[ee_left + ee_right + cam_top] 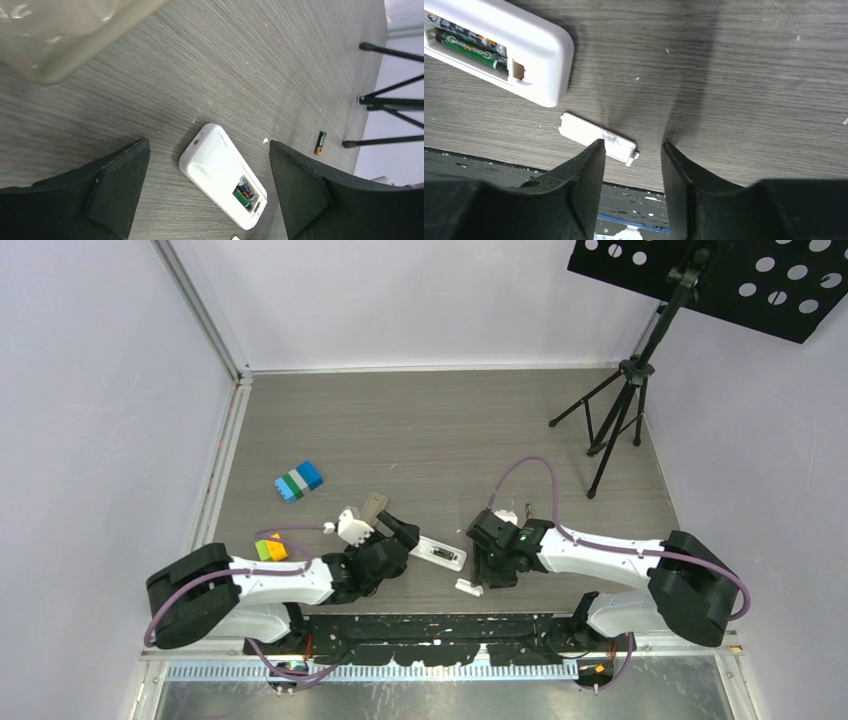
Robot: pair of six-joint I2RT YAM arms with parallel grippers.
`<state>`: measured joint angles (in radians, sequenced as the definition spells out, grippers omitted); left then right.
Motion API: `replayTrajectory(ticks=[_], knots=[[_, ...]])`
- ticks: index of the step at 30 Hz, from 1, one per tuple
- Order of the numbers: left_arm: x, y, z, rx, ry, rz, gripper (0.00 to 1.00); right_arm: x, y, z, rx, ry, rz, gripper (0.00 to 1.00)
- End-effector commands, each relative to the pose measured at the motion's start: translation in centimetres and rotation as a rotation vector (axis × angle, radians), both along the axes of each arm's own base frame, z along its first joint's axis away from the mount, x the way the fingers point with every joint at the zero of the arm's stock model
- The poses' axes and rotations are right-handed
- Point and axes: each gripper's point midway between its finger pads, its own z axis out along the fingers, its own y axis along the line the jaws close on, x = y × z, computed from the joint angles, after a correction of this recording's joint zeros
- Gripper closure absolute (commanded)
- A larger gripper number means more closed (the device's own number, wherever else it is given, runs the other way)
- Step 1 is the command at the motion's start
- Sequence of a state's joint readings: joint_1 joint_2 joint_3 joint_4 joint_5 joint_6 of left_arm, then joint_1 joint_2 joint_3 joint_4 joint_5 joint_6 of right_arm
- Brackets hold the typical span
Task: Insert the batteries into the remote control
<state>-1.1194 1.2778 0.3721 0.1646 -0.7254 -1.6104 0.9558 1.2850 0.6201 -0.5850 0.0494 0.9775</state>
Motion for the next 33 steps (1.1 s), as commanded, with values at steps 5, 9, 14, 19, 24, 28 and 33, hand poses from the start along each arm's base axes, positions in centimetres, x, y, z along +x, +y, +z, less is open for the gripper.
replayTrajectory(ticks=[5, 9, 14, 19, 24, 28, 33], knots=[[-3.3, 5.3, -3.3, 0.253, 0.151, -0.024, 0.06, 0.2, 1.5, 0.4, 0.015, 0.02, -0.002, 0.57], [-3.3, 5.1, -2.5, 0.27, 0.128, -0.068, 0.06, -0.4, 0.8, 0.3, -0.027, 0.046, 0.002, 0.62], [-3.4, 4.7, -1.6, 0.261, 0.094, -0.116, 0.07, -1.0, 0.2, 0.1, -0.064, 0.077, 0.013, 0.7], [-3.5, 4.4, -0.8, 0.252, 0.061, -0.164, 0.07, -1.3, -0.1, -0.1, -0.087, 0.095, 0.01, 0.79], [-3.7, 3.0, 0.0, 0.229, 0.017, -0.255, 0.08, -1.0, 0.1, -0.2, -0.084, 0.089, -0.011, 0.95], [-4.1, 0.7, 1.1, 0.205, -0.035, -0.38, 0.08, -0.3, 0.5, 0.7, -0.053, 0.046, -0.044, 1.0], [-5.3, -3.1, 3.1, 0.153, -0.132, -0.601, 0.08, 1.4, 1.5, 3.3, 0.053, -0.065, -0.072, 1.0]])
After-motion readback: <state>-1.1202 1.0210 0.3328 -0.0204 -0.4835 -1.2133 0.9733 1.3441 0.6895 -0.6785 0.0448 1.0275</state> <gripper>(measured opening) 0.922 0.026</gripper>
